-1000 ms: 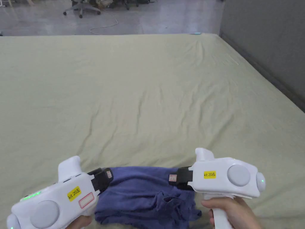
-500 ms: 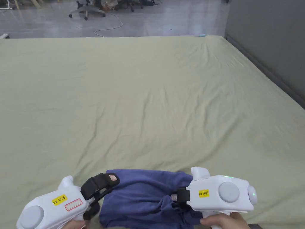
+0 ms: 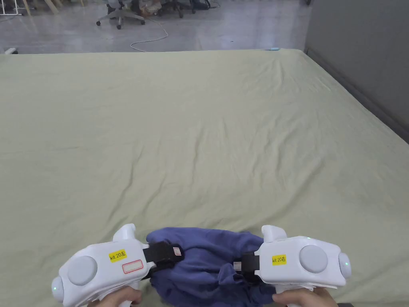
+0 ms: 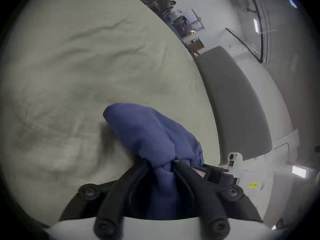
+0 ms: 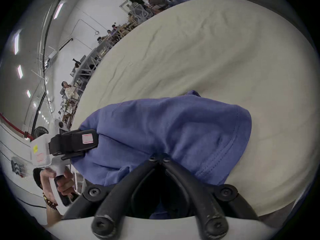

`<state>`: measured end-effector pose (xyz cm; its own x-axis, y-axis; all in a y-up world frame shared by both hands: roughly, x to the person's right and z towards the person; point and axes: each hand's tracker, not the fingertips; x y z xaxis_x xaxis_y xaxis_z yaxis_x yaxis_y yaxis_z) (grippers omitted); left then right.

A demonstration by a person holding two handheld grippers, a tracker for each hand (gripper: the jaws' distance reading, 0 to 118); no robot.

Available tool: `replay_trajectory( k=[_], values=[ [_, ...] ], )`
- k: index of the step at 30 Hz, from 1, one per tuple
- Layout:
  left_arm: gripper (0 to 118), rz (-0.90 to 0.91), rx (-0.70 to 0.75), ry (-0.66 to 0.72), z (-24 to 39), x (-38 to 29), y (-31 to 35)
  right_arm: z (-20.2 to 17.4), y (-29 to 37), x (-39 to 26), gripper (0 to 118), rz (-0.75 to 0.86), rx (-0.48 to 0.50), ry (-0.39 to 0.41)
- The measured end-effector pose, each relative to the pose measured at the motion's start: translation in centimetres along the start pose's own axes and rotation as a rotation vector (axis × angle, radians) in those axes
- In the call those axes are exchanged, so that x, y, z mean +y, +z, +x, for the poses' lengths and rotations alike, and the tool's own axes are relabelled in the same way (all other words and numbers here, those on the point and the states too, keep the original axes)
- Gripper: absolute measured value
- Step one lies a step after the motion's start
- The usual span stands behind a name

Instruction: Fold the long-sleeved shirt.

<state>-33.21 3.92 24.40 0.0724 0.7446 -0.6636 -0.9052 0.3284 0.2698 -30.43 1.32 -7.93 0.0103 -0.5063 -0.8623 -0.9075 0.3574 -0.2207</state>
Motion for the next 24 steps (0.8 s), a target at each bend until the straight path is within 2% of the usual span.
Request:
replay_trajectory(
  k=[5, 7, 10, 13, 15, 24],
  values=[
    [8, 0.018, 0.003, -0.01, 1.7, 2.4, 2.5, -2.0, 1.8, 1.0, 0, 0.057, -0.05, 0.076],
    [8, 0.051, 0.005, -0.023, 2.5, 3.6, 3.6, -3.4, 2.6, 1.8, 0, 0.096, -0.018, 0.087],
    [8, 0.074, 0.087, -0.073, 3.3, 5.5, 5.8, -6.2, 3.1, 3.1, 0, 0.146, 0.026, 0.129],
    [8, 0.105, 0.105, -0.063, 1.6, 7.7, 8.6, -10.2, 2.8, 4.1, 0, 0.189, 0.051, 0.196],
    [8, 0.125, 0.117, -0.066, -0.3, 8.9, 11.1, -13.1, 1.5, 4.5, 0, 0.223, 0.027, 0.245],
    [8, 0.276, 0.309, -0.011, -15.7, 15.2, 26.8, -31.0, -7.5, 2.9, 0, 0.243, 0.113, 0.548]
  ],
)
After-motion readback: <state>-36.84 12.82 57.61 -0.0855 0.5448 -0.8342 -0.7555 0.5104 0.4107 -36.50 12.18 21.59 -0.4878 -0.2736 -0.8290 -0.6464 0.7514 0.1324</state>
